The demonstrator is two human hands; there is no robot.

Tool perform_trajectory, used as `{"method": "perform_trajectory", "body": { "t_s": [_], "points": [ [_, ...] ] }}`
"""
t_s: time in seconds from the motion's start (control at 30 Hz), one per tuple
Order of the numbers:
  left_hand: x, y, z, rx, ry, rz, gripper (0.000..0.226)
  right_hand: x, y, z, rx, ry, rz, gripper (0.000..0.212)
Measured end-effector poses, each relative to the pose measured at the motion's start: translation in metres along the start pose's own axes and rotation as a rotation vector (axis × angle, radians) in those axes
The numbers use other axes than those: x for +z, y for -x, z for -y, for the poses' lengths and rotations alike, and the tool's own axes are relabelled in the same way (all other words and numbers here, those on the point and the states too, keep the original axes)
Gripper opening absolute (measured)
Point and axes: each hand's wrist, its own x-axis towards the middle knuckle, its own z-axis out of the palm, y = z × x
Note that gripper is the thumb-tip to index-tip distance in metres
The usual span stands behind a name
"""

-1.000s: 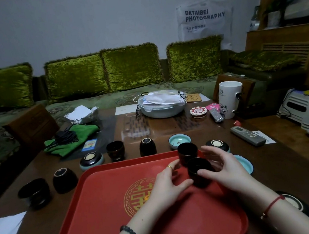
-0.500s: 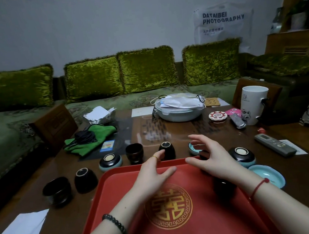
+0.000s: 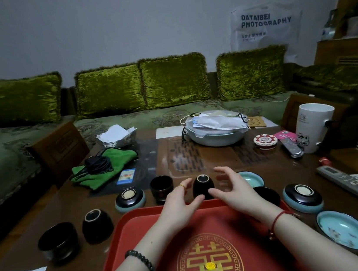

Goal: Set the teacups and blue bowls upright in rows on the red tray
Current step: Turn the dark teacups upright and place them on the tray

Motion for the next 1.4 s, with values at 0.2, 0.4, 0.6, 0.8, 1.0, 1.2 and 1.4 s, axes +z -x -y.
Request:
{"method": "perform_trajectory", "body": {
  "t_s": [0.2,0.4,0.6,0.8,1.0,1.2,1.4],
  "points": [
    [0.008,-0.019,0.012,0.011,-0.033,0.044,0.059,0.011,-0.019,-0.013,0.048,0.007,-0.027,0.056],
    [0.015,-0.033,0.020,-0.012,-0.117,0.089,0.053,0.024,-0.033,-0.019,0.107,0.101,0.032,0.057],
    [0.021,-0.040,0.021,-0.034,-0.131,0.037,0.047,0.026,-0.036,-0.019,0.119,0.120,0.044,0.048],
    [0.016,-0.037,0.013,0.001,-0.013,-0.044,0.042,0.023,-0.034,-0.017,0.104,0.035,-0.055,0.046],
    [0.008,-0.026,-0.009,-0.011,0.292,-0.168,0.026,0.008,-0.020,0.000,-0.025,-0.069,-0.177,0.048],
    [0.003,-0.008,-0.044,-0.155,0.676,-0.190,0.003,-0.010,0.015,0.019,-0.162,-0.239,-0.201,0.048],
    [0.005,0.024,-0.071,-0.185,0.981,-0.204,0.009,-0.022,0.058,0.034,-0.277,-0.411,-0.265,0.036]
  ]
}}
